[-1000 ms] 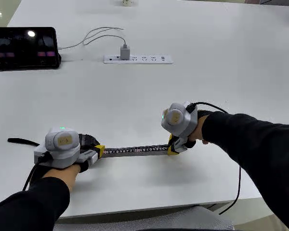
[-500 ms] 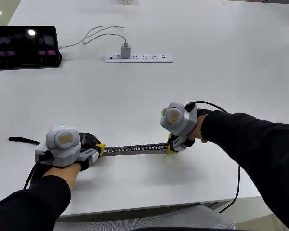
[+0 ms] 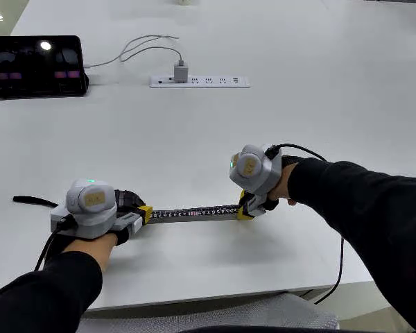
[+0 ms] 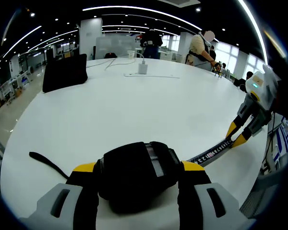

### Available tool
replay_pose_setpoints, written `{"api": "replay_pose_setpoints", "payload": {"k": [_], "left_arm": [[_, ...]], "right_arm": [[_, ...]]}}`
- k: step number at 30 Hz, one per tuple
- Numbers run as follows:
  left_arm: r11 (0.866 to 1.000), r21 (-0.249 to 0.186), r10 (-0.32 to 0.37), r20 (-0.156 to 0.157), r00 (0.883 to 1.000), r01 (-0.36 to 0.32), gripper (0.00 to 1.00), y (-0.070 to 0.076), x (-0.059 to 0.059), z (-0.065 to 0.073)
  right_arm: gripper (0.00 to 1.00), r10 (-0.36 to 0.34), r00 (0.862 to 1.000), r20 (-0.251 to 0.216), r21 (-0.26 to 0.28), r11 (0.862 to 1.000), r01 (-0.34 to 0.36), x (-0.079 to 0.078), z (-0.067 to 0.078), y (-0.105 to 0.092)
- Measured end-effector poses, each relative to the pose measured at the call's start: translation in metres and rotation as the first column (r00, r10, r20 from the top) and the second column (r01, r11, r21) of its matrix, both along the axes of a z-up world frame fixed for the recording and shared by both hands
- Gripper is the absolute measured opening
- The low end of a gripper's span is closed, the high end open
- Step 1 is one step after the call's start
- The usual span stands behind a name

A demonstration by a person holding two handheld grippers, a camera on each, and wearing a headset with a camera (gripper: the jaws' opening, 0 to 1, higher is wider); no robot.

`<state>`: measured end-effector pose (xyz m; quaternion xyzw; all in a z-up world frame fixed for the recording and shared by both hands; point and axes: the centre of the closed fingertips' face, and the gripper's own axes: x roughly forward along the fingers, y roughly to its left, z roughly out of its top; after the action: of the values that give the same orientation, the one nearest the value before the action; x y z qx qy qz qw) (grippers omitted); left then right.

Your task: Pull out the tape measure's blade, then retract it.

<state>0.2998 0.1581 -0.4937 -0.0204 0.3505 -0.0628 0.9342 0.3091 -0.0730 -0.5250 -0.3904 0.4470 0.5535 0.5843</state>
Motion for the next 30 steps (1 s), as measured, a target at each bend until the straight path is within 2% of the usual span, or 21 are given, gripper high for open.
{"api": "replay_pose_setpoints", "payload": {"k": [30], "left_arm": [[1.000, -0.003, 0.000, -0.001, 1.000, 0.000, 0.63, 0.000, 0.001, -0.002]], "right_arm": [[0.11, -0.012, 1.000, 0.001, 0.023, 1.000, 0.012, -0.001, 0.000, 0.011]]}}
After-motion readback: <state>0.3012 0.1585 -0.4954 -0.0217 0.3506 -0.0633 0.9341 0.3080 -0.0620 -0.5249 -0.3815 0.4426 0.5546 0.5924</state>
